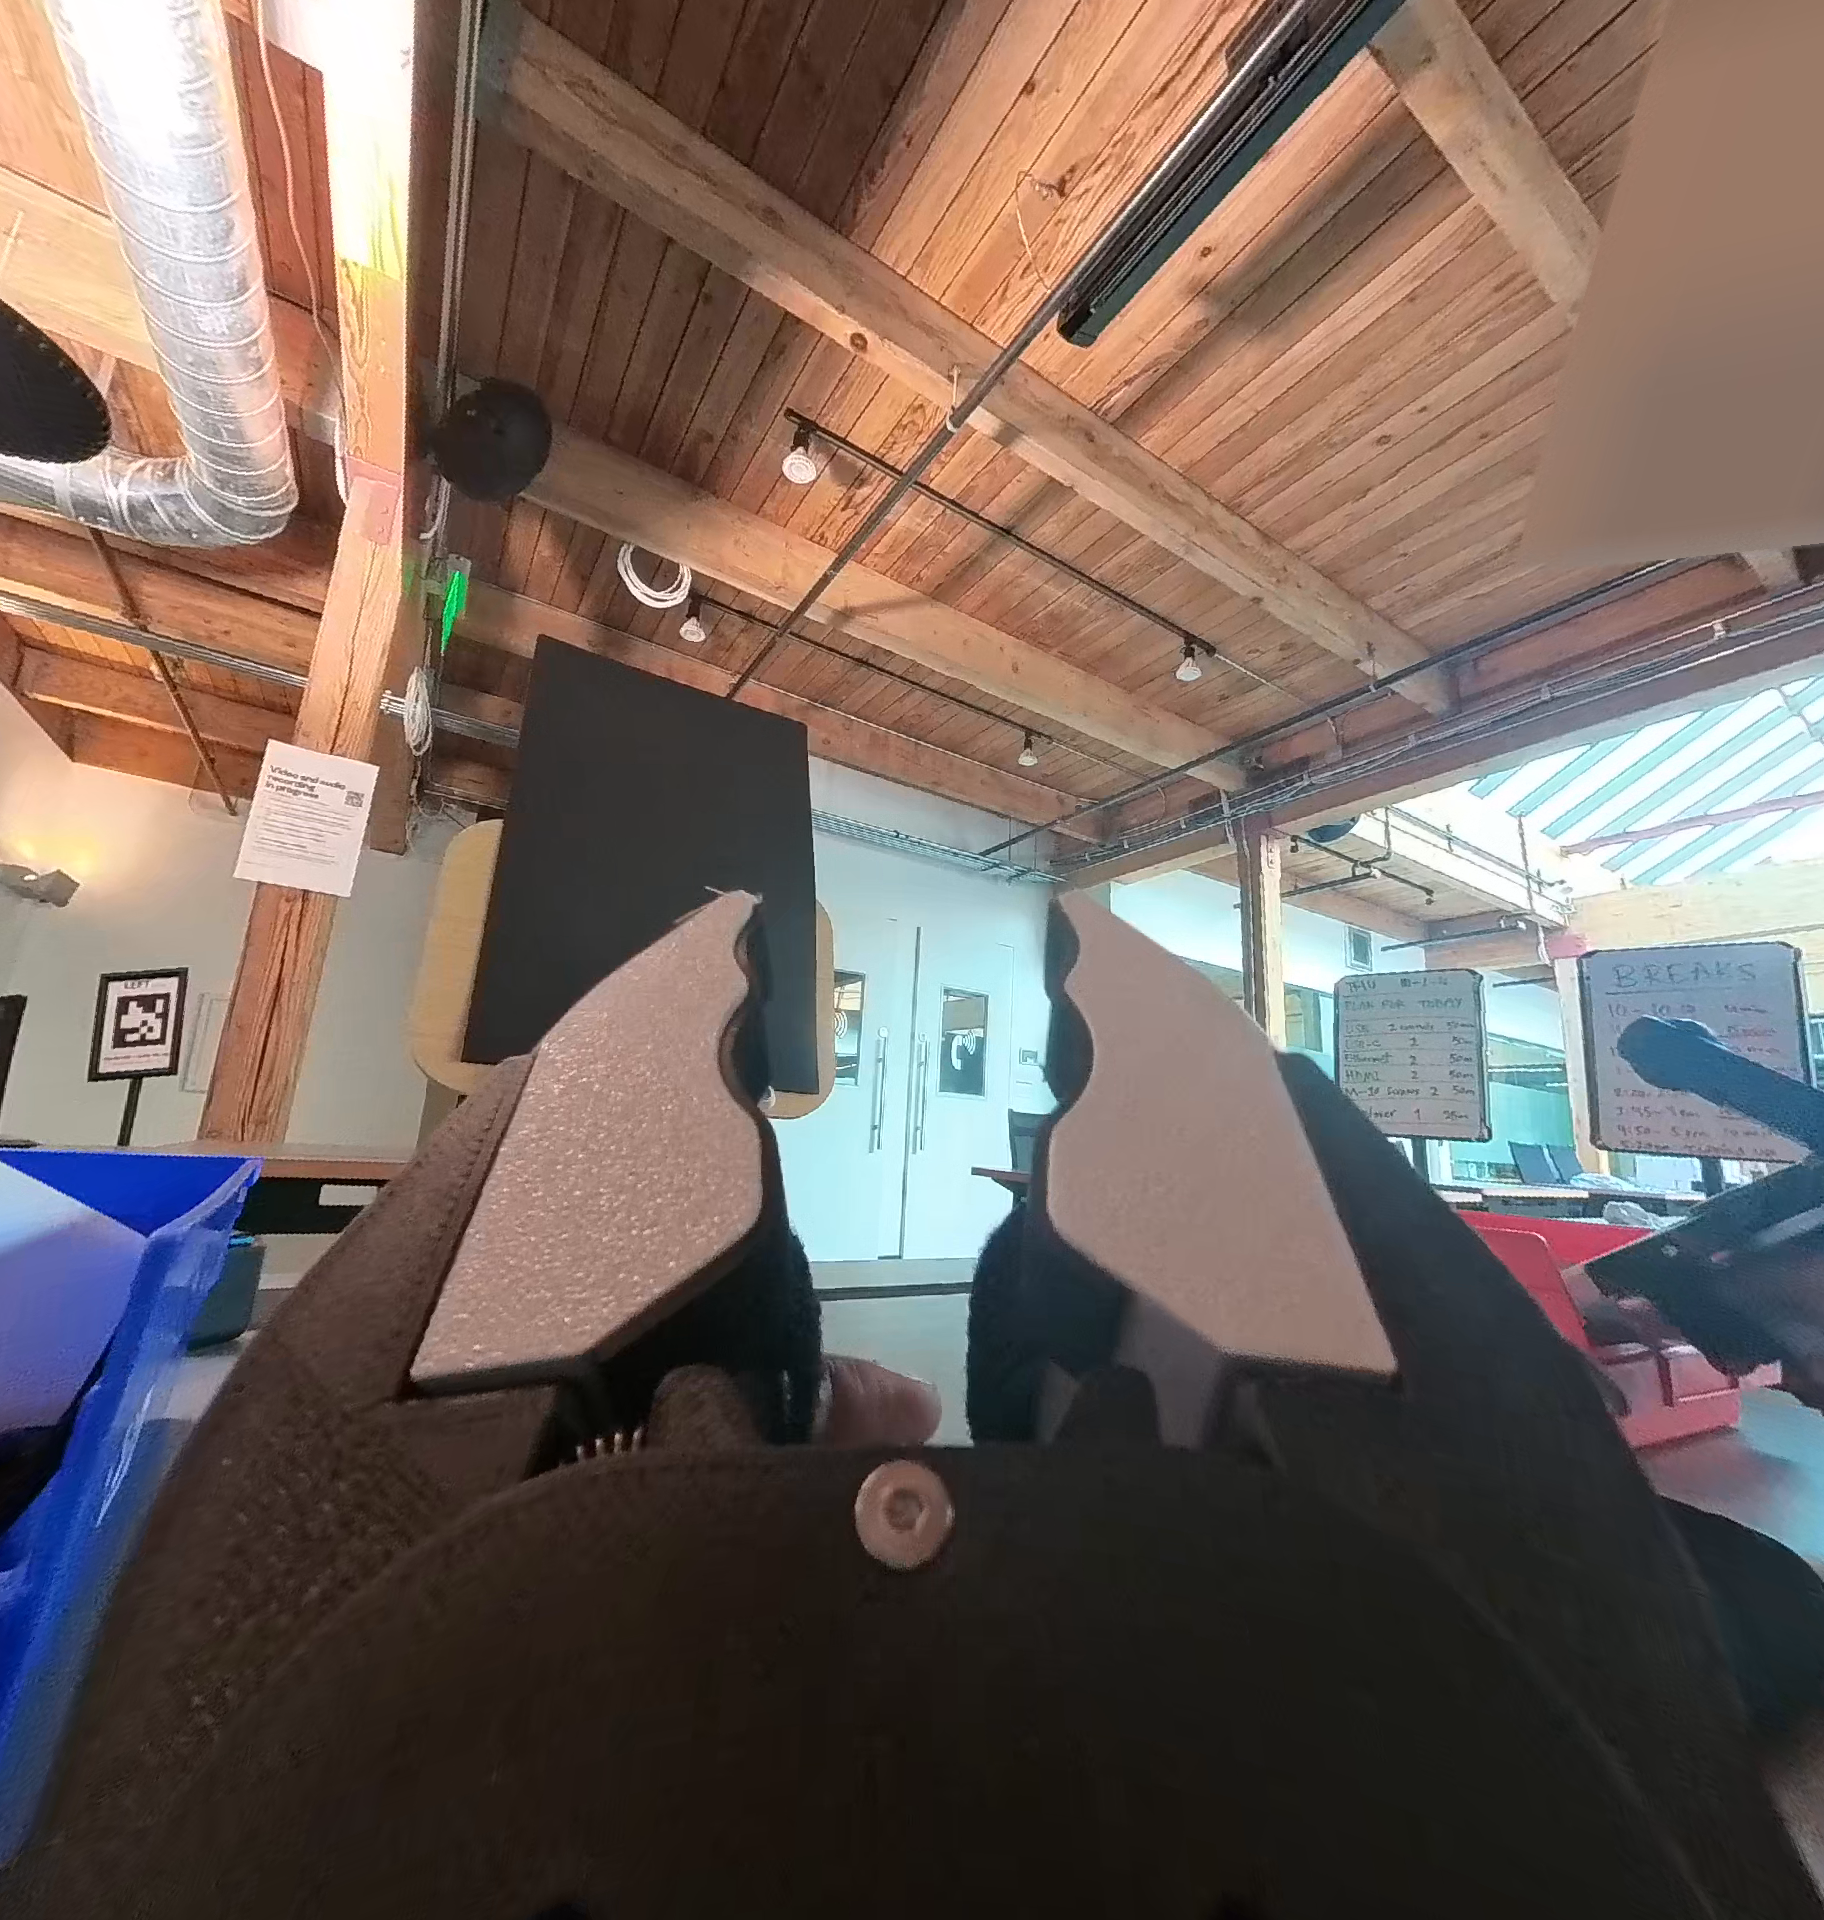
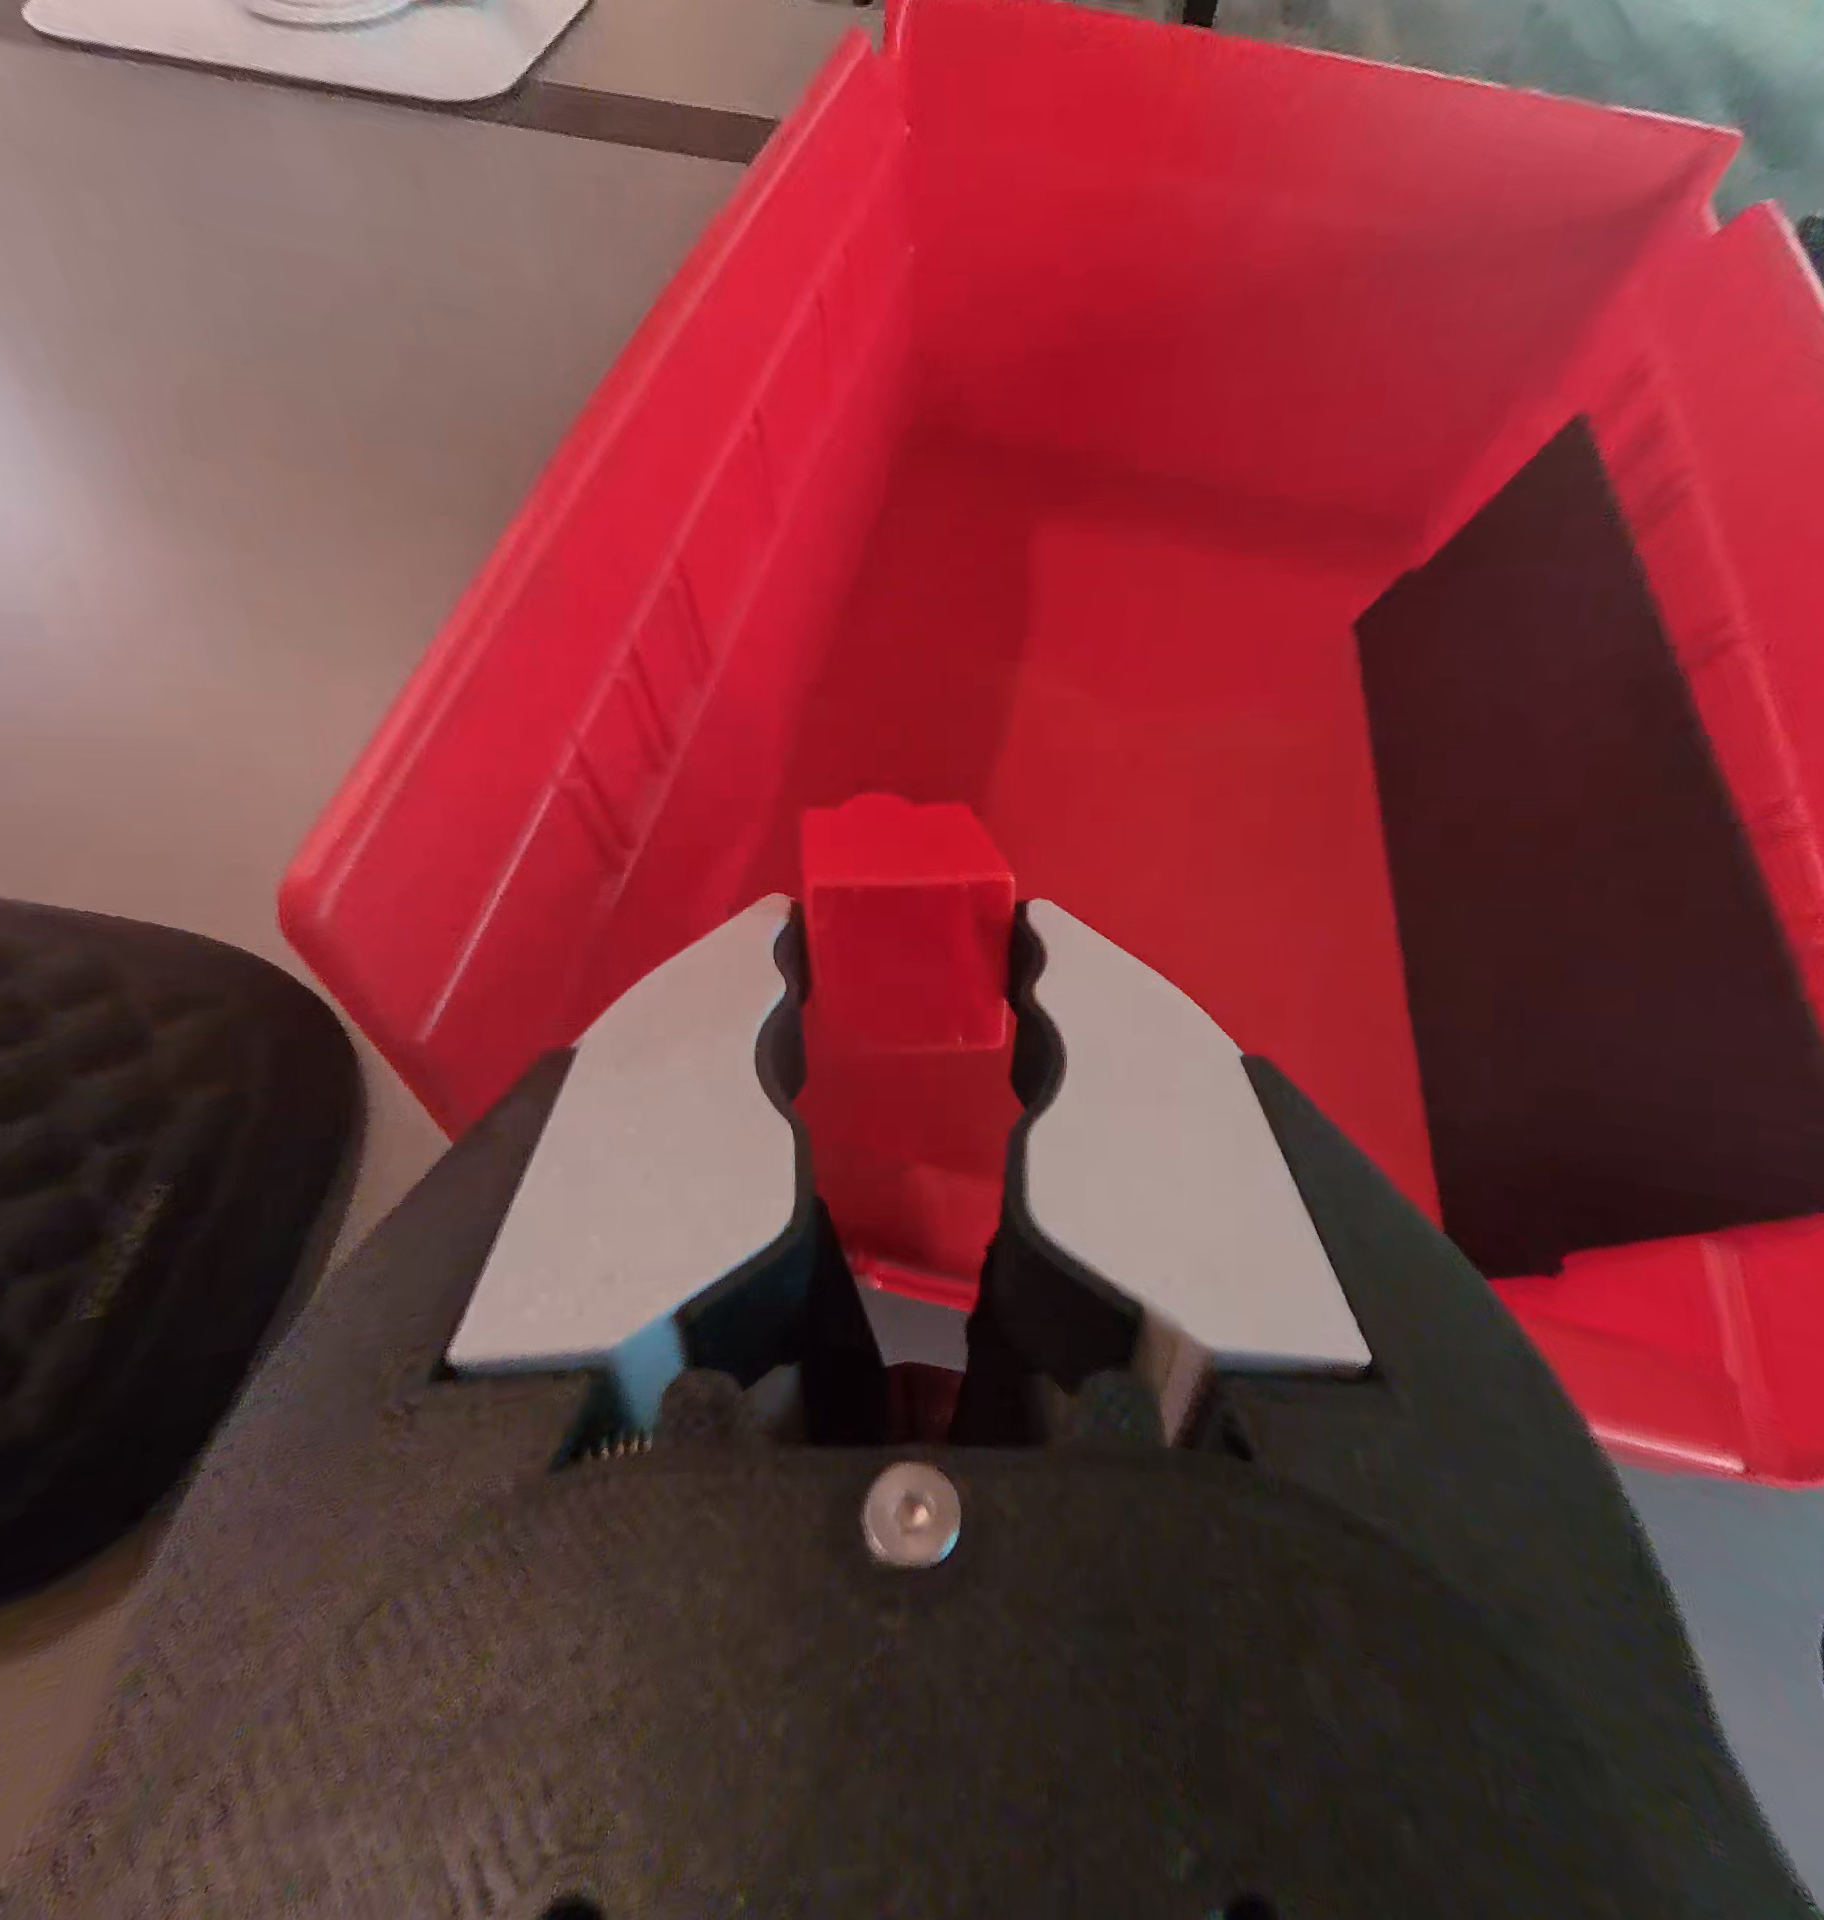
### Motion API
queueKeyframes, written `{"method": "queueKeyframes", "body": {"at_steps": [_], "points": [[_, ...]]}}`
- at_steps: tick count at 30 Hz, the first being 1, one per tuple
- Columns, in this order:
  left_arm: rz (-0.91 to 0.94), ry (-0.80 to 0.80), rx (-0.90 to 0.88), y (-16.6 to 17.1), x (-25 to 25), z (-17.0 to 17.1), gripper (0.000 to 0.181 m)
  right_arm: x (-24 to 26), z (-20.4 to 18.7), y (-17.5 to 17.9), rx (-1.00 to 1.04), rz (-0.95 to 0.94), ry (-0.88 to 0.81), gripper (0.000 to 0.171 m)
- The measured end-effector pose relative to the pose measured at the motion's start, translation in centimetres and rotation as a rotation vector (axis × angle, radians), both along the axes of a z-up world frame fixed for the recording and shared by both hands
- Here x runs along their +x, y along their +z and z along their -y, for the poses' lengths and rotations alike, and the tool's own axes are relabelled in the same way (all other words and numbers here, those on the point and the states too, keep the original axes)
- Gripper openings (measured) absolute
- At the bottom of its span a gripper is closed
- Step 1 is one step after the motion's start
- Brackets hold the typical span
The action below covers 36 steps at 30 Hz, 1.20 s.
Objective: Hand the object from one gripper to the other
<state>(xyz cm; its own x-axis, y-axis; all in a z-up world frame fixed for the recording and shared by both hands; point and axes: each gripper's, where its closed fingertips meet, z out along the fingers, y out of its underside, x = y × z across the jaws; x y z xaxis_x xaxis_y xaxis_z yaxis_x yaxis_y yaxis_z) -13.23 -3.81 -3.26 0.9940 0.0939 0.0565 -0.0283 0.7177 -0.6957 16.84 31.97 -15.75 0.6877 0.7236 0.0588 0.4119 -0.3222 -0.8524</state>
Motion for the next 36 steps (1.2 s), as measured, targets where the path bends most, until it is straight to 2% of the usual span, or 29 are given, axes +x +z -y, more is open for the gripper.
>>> {"method": "queueKeyframes", "body": {"at_steps": [14,20,27,31,33,34,36], "points": [[0.006,0.0,-0.004,0.0,-0.1,-0.1,0.049,-0.5,0.5,-2.0,-0.019,0.165,0.066,0.038],[0.009,0.0,-0.005,-0.1,-0.2,-0.1,0.049,-0.6,0.8,-2.4,-0.094,0.195,0.082,0.038],[0.011,-0.002,-0.005,-0.1,-0.2,-0.1,0.049,-0.5,0.9,-1.9,-0.081,0.192,0.088,0.04],[0.013,-0.002,-0.005,-0.1,-0.2,-0.1,0.049,-1.0,0.4,1.1,0.028,0.057,0.068,0.043],[0.011,-0.002,-0.007,-0.1,-0.2,-0.1,0.049,-1.7,0.7,4.6,0.137,-0.12,0.081,0.05],[0.01,-0.001,-0.007,-0.1,-0.1,-0.1,0.049,-2.2,1.2,6.8,0.21,-0.226,0.109,0.061],[0.005,-0.001,-0.011,-0.1,-0.1,-0.2,0.05,-3.0,3.4,11.5,0.394,-0.436,0.184,0.071]]}}
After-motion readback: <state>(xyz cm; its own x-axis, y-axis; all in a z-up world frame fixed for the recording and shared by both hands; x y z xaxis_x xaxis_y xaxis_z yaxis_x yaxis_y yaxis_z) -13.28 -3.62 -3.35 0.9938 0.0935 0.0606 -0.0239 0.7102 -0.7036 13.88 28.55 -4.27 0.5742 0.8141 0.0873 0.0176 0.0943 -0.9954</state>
